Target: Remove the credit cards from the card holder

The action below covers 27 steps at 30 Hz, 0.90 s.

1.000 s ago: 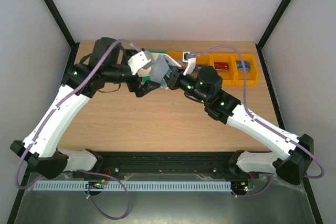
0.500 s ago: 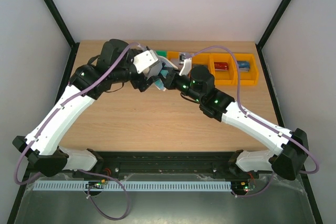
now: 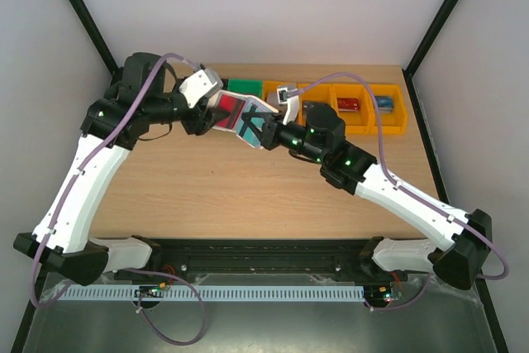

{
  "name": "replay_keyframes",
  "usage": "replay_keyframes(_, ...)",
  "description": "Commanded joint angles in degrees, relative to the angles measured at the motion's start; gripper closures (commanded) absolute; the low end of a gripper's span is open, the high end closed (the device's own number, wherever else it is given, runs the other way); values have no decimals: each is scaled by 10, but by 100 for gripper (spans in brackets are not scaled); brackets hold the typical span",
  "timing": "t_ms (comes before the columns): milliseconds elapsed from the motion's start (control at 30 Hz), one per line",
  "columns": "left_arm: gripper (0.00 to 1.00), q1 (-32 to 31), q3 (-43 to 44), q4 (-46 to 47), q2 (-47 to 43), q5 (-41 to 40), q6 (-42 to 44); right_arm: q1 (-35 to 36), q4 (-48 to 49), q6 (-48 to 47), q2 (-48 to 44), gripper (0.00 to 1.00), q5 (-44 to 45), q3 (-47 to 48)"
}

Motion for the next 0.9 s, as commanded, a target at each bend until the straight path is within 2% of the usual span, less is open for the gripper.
replay_keyframes(0, 35, 26, 16, -41, -17, 124, 27, 3, -6, -74, -36, 98, -68, 26)
replay_keyframes(167, 35, 38, 23, -87, -22, 221, 68, 3, -24, -124, -48, 98, -126, 31)
replay_keyframes(233, 39, 38, 27, -105, -23, 241, 86, 2, -37, -141, -50, 98, -142, 38)
replay_keyframes(367, 67, 38, 30, -130, -26, 261, 110, 2, -56, -169, -60, 98, -152, 41)
replay_keyframes(433, 88, 38, 31, -140, -27, 275, 116, 2, -63, -178, -63, 98, -158, 41)
replay_keyframes(467, 95, 38, 32, -144, -28, 280, 119, 2, -67, -183, -65, 99, -160, 41)
replay_keyframes(567, 98, 38, 33, -147, -29, 287, 115, 0, -81, -194, -71, 98, -140, 42)
replay_keyframes(667, 98, 39, 18, -95, -33, 260, 40, -8, -105, -196, -81, 74, -88, 40)
replay_keyframes(767, 98, 40, -10, -30, -38, 195, -49, -21, -125, -196, -99, 55, -50, 36)
replay_keyframes(867, 98, 40, -37, 2, -42, 119, -89, -31, -136, -196, -123, 43, 1, 29)
